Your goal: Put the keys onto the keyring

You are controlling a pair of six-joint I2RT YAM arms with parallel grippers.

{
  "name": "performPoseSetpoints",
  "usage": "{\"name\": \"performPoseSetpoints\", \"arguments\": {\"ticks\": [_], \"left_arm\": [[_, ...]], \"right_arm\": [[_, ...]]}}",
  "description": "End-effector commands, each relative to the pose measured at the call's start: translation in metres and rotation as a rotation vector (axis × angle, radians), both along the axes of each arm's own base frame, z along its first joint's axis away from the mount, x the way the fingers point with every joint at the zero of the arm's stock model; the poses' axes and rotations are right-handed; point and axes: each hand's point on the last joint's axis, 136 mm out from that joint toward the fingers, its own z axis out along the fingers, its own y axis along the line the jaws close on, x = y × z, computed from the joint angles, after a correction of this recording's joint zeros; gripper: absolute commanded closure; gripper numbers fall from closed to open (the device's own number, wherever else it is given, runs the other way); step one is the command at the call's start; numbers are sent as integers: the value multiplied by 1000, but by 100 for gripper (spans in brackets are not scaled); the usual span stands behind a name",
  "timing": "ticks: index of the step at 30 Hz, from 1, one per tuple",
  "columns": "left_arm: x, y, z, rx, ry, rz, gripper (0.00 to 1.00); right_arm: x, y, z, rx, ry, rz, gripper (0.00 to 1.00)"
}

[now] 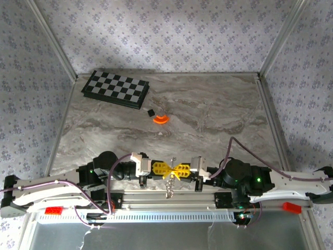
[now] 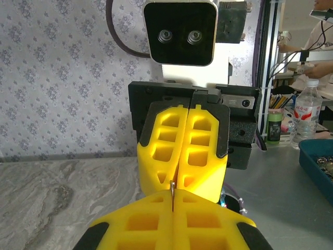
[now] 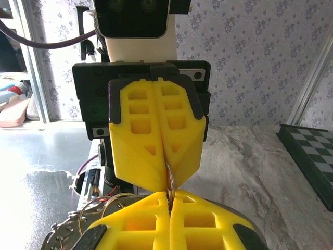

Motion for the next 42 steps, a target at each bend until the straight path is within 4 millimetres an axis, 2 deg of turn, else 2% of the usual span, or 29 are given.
{"name": "performPoseSetpoints", "arguments": {"ticks": [1, 4, 7, 9, 18, 24, 28, 32, 38, 42], "left_arm": [[-1, 2, 19, -39, -1, 3, 100], [8, 3, 13, 22, -3, 58, 95], [10, 7, 3, 103, -15, 70, 77], [11, 11, -2, 168, -24, 83, 70], [30, 29, -12, 349, -58, 203, 73], [35, 25, -14, 402, -57, 224, 78], [43, 21, -8, 392, -24, 270, 80], [46, 16, -7, 397, 12, 279, 74], [49, 11, -19, 448, 63, 286, 70], [46, 12, -20, 426, 71, 272, 66]], "right_arm": [[12, -3, 8, 11, 1, -65, 100], [20, -8, 2, -47, -2, -113, 100], [27, -14, -3, -137, -25, -157, 100], [30, -18, -7, -204, -38, -175, 100], [37, -34, -15, -417, -58, -200, 100], [30, -36, -19, -517, -54, -139, 100], [25, -30, -26, -548, -30, -91, 100], [25, -26, -31, -565, -25, -86, 100], [31, -27, -29, -552, -16, -97, 100], [36, -30, -30, -547, -5, -109, 100]]}}
